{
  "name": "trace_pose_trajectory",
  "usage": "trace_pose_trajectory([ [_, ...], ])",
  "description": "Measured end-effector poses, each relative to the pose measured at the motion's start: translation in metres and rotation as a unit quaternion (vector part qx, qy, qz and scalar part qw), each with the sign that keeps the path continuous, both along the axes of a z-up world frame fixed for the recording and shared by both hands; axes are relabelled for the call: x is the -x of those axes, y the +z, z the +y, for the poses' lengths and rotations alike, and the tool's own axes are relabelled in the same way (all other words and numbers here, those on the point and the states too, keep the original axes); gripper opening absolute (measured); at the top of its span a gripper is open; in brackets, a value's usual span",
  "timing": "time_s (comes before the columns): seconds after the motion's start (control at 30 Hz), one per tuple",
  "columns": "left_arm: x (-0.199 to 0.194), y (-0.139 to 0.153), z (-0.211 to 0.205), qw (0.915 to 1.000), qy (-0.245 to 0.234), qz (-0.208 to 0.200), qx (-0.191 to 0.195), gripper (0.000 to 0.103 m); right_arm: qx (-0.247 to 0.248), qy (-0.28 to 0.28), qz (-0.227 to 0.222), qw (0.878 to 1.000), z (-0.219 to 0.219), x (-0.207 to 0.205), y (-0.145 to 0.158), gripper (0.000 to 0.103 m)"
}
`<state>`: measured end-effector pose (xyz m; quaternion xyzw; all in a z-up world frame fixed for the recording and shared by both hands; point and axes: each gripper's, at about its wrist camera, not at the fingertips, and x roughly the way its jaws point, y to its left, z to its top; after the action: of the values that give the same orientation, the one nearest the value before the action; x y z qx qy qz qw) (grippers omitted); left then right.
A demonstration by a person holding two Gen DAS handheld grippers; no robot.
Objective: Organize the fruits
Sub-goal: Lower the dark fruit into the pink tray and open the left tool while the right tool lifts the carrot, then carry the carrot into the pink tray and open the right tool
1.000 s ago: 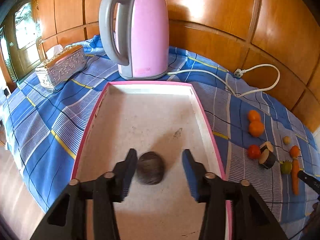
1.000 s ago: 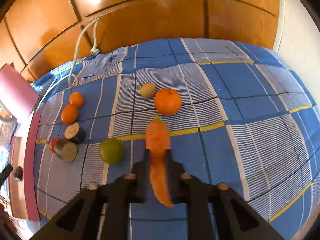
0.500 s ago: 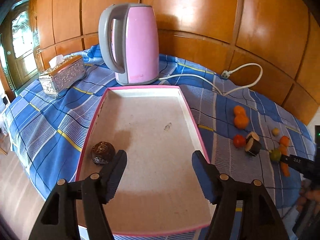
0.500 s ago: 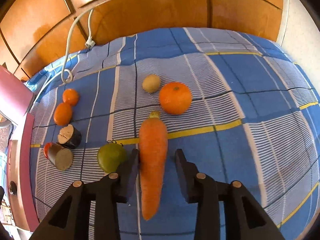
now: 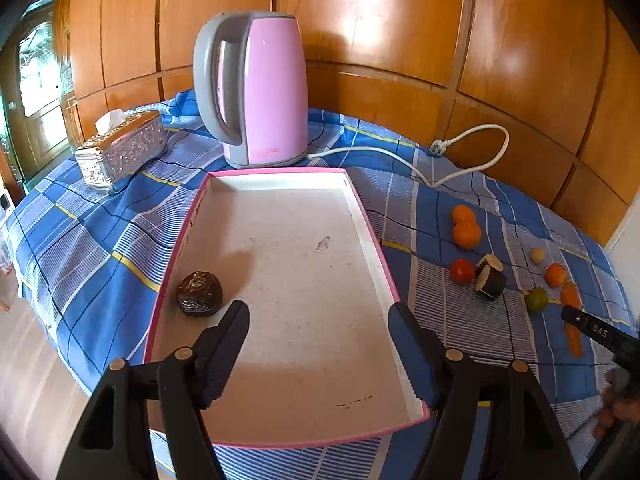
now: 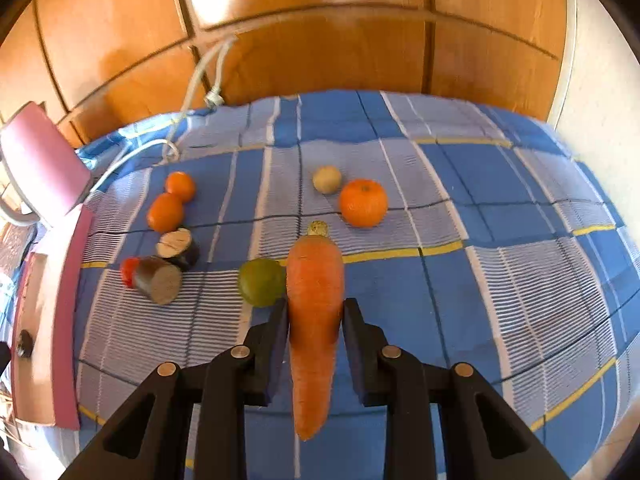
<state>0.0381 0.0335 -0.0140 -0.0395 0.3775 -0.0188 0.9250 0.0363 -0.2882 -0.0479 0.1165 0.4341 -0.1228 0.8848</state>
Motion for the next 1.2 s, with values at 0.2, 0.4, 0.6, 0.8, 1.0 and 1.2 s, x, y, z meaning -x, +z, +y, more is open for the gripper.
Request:
trace_pose_trajectory([
  [0.2,0.007,0.005,0.010,0.9999,0.013,-0.010,-0.004,0.073,0.016,0.050,-0.035,0.998,0.035,0.010,0.028,0.027],
  [0.4,0.012,0.007,0.029,0.9993,0.035,-0.013,0.002,0.073,0.017,0.116,-0.059,0.991,0.082,0.009,0.047,0.027],
  [0.6,0.019,0.008,0.046,0.9981,0.059,-0.018,0.006,0.073,0.011,0.179,-0.065,0.982,0.129,0.007,0.052,0.027],
  [0.8,0.024,0.011,0.065,0.9959,0.086,-0.025,0.006,0.073,0.021,0.238,-0.056,0.969,0.172,0.002,0.048,0.027],
  [1.0,0.029,0.013,0.092,0.9924,0.118,-0.034,0.008,0.073,0.036,0.282,-0.056,0.957,0.210,-0.007,0.049,0.027],
  [1.2,0.032,0.016,0.114,0.9882,0.147,-0.041,0.008,0.073,0.053,0.323,-0.052,0.943,0.251,-0.019,0.044,0.027],
])
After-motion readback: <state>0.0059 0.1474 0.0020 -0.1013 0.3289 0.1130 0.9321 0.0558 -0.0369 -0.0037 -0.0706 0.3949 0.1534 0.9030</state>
